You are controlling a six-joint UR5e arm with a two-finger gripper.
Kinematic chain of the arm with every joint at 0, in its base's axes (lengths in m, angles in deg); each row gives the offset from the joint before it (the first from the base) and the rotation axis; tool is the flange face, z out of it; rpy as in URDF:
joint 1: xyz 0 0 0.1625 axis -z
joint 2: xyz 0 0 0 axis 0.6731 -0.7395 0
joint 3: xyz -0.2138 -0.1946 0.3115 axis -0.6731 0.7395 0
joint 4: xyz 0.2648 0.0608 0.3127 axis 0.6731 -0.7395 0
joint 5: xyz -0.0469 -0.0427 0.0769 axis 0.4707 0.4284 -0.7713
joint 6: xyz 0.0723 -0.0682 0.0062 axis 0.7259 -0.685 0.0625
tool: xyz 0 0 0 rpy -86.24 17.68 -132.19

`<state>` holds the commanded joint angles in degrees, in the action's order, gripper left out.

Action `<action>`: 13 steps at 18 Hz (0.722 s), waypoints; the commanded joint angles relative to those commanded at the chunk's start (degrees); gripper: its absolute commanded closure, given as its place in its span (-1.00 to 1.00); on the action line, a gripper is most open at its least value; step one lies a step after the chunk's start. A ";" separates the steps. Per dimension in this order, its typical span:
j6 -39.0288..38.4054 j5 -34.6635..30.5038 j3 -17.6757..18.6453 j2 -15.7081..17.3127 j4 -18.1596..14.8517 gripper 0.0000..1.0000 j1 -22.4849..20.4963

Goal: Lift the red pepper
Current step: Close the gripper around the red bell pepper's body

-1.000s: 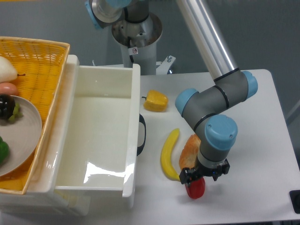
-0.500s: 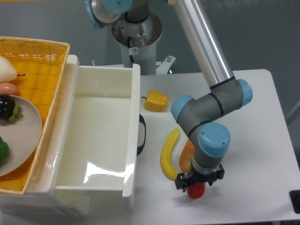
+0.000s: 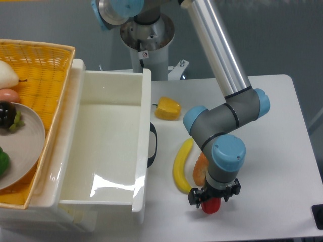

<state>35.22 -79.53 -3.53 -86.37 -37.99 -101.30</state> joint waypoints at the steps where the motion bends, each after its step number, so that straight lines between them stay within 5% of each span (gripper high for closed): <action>1: 0.00 0.00 0.00 0.00 0.09 -1.00 0.00; 4: 0.09 -0.17 0.00 -0.26 0.26 -0.89 0.09; 13: 5.09 -0.35 0.79 0.00 0.44 0.08 0.18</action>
<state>40.31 -79.88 -2.74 -86.37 -37.55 -101.13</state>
